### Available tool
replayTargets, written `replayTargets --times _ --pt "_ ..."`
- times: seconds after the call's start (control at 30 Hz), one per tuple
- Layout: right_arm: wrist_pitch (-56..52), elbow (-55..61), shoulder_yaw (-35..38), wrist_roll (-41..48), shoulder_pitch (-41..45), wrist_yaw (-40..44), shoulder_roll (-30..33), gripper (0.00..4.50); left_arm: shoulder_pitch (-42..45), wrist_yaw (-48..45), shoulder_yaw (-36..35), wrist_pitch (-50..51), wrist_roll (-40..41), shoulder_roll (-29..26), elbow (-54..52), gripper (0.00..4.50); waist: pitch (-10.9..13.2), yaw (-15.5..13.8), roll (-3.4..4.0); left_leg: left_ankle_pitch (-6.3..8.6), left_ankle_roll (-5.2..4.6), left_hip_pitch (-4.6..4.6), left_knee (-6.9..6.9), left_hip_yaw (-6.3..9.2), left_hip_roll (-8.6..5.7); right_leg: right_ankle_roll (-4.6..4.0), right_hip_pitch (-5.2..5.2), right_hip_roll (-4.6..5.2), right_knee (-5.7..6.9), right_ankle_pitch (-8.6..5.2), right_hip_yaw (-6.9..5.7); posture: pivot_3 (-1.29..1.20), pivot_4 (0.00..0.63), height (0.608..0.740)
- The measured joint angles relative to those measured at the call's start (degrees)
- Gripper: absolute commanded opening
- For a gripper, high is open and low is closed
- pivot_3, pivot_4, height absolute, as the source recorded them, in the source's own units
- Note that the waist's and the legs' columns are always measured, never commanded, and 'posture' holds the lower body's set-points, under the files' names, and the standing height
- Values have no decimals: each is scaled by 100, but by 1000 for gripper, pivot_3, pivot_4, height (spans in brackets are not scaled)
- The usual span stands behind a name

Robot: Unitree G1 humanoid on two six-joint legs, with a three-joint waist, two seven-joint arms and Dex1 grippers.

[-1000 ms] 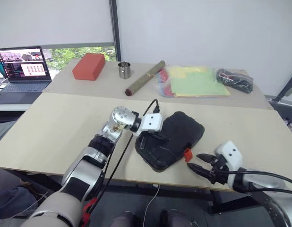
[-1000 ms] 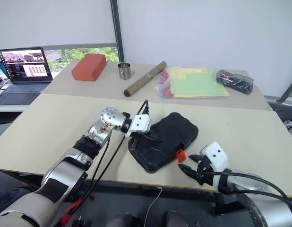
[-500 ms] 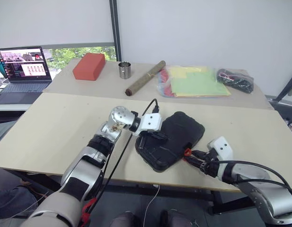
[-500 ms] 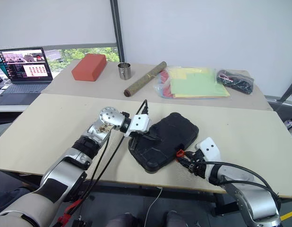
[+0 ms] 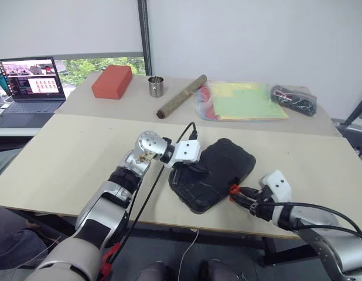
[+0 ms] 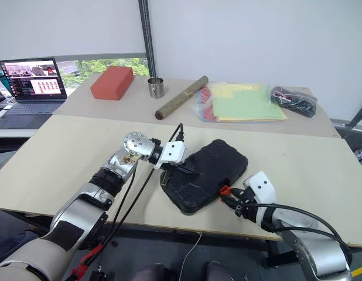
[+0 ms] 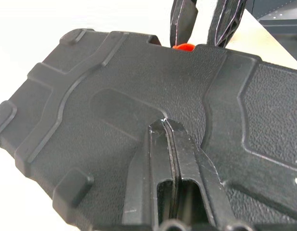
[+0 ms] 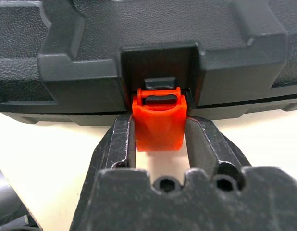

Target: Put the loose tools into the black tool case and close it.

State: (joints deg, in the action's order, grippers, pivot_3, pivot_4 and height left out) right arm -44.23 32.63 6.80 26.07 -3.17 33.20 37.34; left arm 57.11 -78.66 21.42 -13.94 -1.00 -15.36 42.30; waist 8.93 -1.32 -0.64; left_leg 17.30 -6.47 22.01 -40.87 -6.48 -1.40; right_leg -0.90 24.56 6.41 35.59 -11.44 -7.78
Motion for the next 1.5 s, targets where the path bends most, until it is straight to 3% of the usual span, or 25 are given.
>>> replayTargets --times 0.47,0.53,0.57,0.67,0.77,1.07,1.5 --pt "4 201 132 -11 -191 -24 18 1232 23 -24 0 0 0 3 0 0 -1 -39 1 1 -2 5 10 2 0 1 -3 -1 -29 1 -9 0 150 737" --pt "-2 218 155 8 -203 -35 17 2280 26 -27 0 0 0 3 0 0 -1 -44 1 1 -2 7 10 2 0 1 -3 -2 -31 1 -10 0 150 737" --pt "-4 247 192 35 -204 -40 14 2426 25 -27 0 0 0 2 3 0 -1 -46 1 1 -2 7 10 2 0 2 -3 -2 -32 1 -11 0 150 737" --pt "-3 444 310 120 -197 -51 36 3405 25 -23 0 1 -1 -4 27 0 -2 -56 3 1 -1 -2 10 4 2 4 -17 -4 -39 2 -13 0 150 737" --pt "-44 509 342 148 -248 -53 160 3405 24 -13 1 1 -1 -1 27 0 -2 -59 4 3 -4 0 10 4 2 6 -16 -3 -44 3 -13 0 150 737" --pt "-104 471 492 176 -698 308 562 149 14 8 2 3 -4 14 17 0 -4 -75 6 6 -9 0 10 5 2 9 -19 -3 -49 5 -15 0 150 737" --pt "41 -617 -867 -699 563 100 336 24 -23 35 2 -8 -9 11 -29 0 -7 -55 13 6 -10 0 10 4 2 12 -19 -1 -52 7 -17 0 150 737"
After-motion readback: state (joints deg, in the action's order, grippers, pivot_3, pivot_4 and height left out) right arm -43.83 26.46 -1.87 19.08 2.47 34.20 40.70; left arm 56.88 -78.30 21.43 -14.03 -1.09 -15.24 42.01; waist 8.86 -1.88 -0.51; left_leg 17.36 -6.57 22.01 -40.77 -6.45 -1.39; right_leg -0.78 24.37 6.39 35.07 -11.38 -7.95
